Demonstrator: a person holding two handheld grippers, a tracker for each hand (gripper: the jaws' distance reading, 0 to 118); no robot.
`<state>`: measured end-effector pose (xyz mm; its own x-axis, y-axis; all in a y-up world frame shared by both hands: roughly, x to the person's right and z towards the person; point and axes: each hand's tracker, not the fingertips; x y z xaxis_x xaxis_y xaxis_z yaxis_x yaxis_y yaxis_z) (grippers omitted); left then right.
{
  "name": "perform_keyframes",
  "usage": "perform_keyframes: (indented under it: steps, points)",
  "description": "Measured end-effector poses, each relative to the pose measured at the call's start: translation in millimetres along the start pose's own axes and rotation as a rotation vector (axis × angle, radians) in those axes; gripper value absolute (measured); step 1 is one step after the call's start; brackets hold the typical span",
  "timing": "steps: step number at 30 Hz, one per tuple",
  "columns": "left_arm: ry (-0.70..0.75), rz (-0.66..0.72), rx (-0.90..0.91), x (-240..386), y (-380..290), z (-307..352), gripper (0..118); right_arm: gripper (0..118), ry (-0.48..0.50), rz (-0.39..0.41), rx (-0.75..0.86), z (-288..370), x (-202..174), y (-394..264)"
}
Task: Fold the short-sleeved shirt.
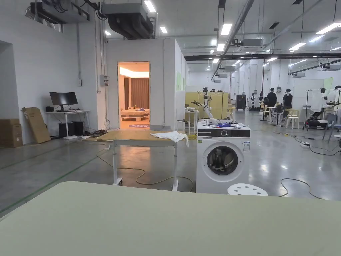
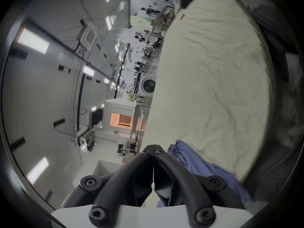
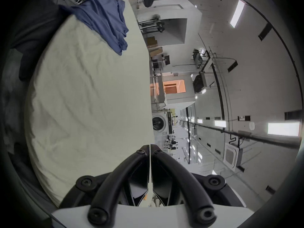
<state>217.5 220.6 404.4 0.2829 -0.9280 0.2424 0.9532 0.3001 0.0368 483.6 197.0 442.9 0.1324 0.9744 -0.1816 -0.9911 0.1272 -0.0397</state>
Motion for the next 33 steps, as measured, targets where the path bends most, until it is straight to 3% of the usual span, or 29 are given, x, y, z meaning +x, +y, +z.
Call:
perform_keyframes:
  steps: [4,5,7,9,11,12,14,17,22,27,33]
  points:
    - [0.073,0.359,0.004,-56,-2,3,0,0,-0.058,-0.341,-0.016,-2,41,-2]
    - [0.080,0.507,0.027,-72,-5,6,0,0,-0.076,-0.481,-0.021,-1,53,-6]
    - [0.071,0.829,0.083,-90,-19,14,0,0,-0.093,-0.830,-0.024,1,76,-28]
    - [-0.008,1.190,0.160,-91,-43,20,0,0,-0.047,-1.208,-0.015,3,79,-51]
    - [-0.083,1.370,0.198,-85,-61,20,0,0,0.039,-1.477,-0.011,2,72,-71]
    - [-0.054,1.379,0.220,-80,-64,24,0,0,0.065,-1.554,0.002,3,67,-79]
    - [0.021,1.339,0.280,-78,-64,36,0,0,0.070,-1.601,0.008,6,62,-86]
    - [0.033,1.311,0.302,-83,-59,44,0,0,0.037,-1.540,0.022,12,63,-79]
    - [0.026,1.300,0.293,-85,-52,43,0,0,0.037,-1.559,0.076,16,68,-71]
    - [0.009,1.281,0.267,-81,-47,40,0,0,0.015,-1.494,0.085,19,72,-60]
    - [0.002,1.278,0.255,-80,-47,39,0,0,0.021,-1.524,0.097,20,72,-62]
